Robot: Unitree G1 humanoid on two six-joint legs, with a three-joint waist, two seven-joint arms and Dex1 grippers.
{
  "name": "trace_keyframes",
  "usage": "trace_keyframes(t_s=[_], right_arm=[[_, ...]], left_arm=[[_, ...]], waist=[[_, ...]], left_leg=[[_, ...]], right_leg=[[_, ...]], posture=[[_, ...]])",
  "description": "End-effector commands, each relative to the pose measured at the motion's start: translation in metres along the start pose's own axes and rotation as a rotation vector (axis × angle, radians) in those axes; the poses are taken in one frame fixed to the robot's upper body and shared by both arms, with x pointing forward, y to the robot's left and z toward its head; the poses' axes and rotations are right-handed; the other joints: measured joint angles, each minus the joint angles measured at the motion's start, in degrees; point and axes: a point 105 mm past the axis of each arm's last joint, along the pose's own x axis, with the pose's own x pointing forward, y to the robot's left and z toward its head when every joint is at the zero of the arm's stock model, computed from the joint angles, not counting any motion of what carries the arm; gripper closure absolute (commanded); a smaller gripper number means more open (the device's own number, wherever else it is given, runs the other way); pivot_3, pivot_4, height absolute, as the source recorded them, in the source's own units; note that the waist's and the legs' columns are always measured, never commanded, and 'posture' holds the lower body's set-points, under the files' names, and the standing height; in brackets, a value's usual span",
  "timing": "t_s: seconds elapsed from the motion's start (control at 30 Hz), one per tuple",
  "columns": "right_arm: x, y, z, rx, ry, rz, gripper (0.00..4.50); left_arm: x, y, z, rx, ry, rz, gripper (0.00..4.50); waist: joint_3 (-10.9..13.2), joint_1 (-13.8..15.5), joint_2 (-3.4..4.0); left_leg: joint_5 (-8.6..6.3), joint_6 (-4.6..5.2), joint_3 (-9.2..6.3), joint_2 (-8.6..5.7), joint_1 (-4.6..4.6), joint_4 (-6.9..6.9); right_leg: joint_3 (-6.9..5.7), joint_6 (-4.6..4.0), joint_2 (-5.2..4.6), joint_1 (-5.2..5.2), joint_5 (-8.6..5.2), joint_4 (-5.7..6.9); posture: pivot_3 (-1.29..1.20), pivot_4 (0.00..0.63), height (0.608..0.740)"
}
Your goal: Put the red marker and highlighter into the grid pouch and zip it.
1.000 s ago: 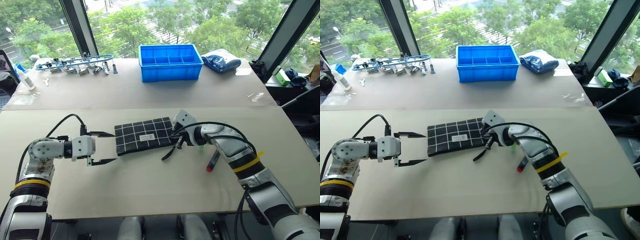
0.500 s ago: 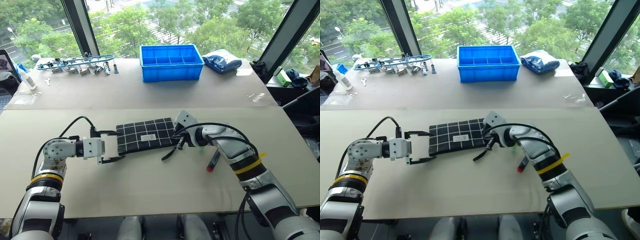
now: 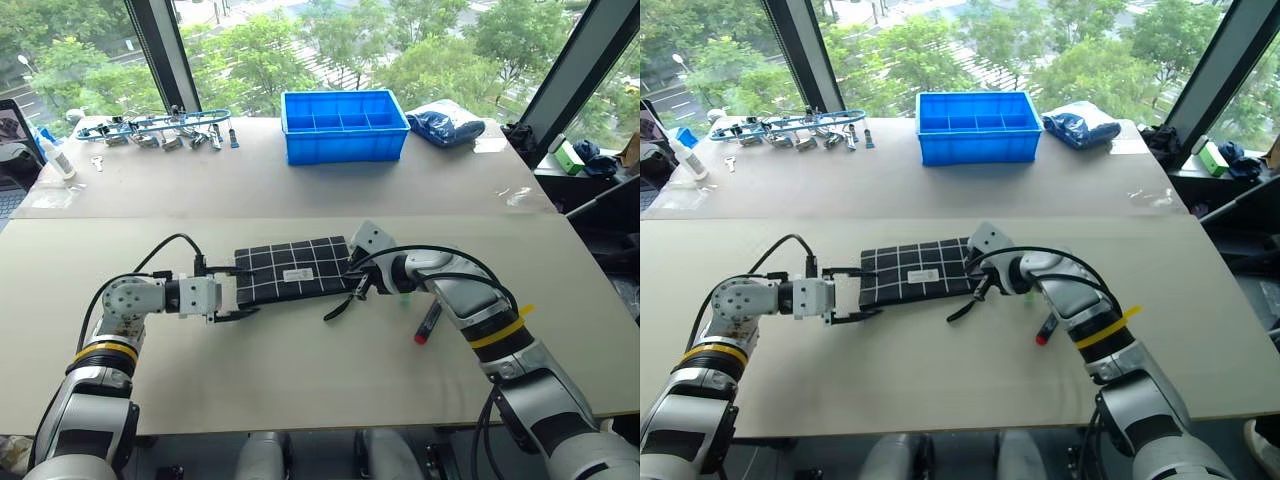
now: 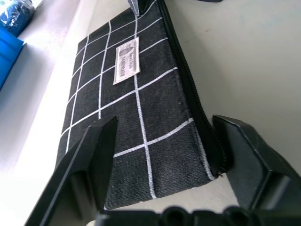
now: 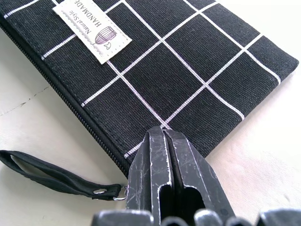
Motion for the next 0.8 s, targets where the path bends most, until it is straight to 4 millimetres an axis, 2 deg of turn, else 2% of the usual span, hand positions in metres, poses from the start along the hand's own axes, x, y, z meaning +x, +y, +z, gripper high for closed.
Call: trace_keyframes(t_s=[0.03, 0.33, 0.37, 0.43, 0.47, 0.5, 0.67, 0.7, 0.8], right_arm=[[-0.005, -0.001, 0.003, -0.001, -0.014, -0.009, 4.50], [-0.011, -0.003, 0.009, 0.003, -0.057, 0.004, 4.50], [-0.014, -0.008, 0.020, 0.025, -0.114, -0.020, 4.50], [-0.025, -0.028, 0.043, 0.101, -0.240, -0.091, 3.91], [-0.031, -0.034, 0.051, 0.125, -0.276, -0.109, 3.75], [-0.034, -0.038, 0.054, 0.135, -0.282, -0.123, 3.39], [-0.050, -0.032, 0.062, 0.234, -0.326, -0.046, 1.57], [-0.061, -0.031, 0.069, 0.259, -0.364, -0.014, 1.41], [-0.091, -0.040, 0.077, 0.282, -0.425, -0.043, 1.41]], left_arm=[[0.000, -0.001, -0.001, -0.027, -0.005, -0.003, 4.47], [-0.002, 0.010, 0.003, -0.054, -0.043, 0.086, 4.47], [-0.002, 0.011, 0.003, -0.055, -0.049, 0.097, 4.47], [-0.002, 0.014, 0.005, -0.065, -0.064, 0.123, 4.50], [-0.002, 0.015, 0.006, -0.076, -0.073, 0.132, 4.50], [-0.002, 0.015, 0.007, -0.080, -0.078, 0.139, 4.50], [-0.002, 0.017, 0.010, -0.108, -0.100, 0.173, 4.50], [-0.003, 0.020, 0.012, -0.132, -0.116, 0.203, 4.50], [-0.004, 0.032, 0.018, -0.223, -0.179, 0.312, 4.50]], waist=[[0.0, -0.1, 0.00], [0.0, -0.1, 0.00], [0.0, -0.1, 0.00], [0.0, -0.3, 0.00], [0.0, -0.4, 0.00], [0.0, -0.4, 0.00], [0.0, -0.5, 0.00], [0.0, -0.5, 0.00], [0.0, -0.4, 0.01]], left_leg=[[0.00, 0.00, 0.00, 0.00, 0.00, 0.00], [-0.02, 0.02, 0.01, 0.00, -0.03, 0.00], [-0.02, 0.03, 0.00, 0.00, -0.04, 0.00], [-0.01, 0.02, 0.01, 0.00, -0.06, 0.00], [-0.01, 0.02, 0.01, 0.01, -0.08, 0.00], [0.00, 0.00, 0.01, 0.01, -0.11, 0.00], [0.01, -0.01, -0.01, 0.01, -0.22, 0.01], [0.01, -0.01, -0.01, 0.01, -0.23, 0.01], [0.00, 0.00, -0.03, 0.00, -0.32, 0.01]], right_leg=[[0.01, 0.00, 0.00, 0.00, 0.00, 0.00], [0.01, 0.00, 0.00, -0.02, 0.00, -0.03], [0.01, 0.00, 0.00, -0.03, 0.00, -0.03], [0.01, 0.00, 0.00, -0.06, 0.00, -0.03], [0.02, 0.00, 0.01, -0.07, 0.00, -0.02], [0.02, 0.00, 0.01, -0.10, 0.00, 0.01], [0.01, 0.00, 0.01, -0.20, 0.00, 0.39], [0.01, 0.00, 0.00, -0.21, 0.00, 0.38], [0.03, 0.01, -0.03, -0.27, 0.01, 0.37]], posture=[[0.00, 0.150, 0.740], [0.00, 0.150, 0.740], [0.00, 0.150, 0.740], [0.00, 0.150, 0.740], [0.00, 0.150, 0.740], [0.00, 0.150, 0.740], [0.00, 0.150, 0.740], [0.00, 0.150, 0.740], [0.00, 0.150, 0.740]])
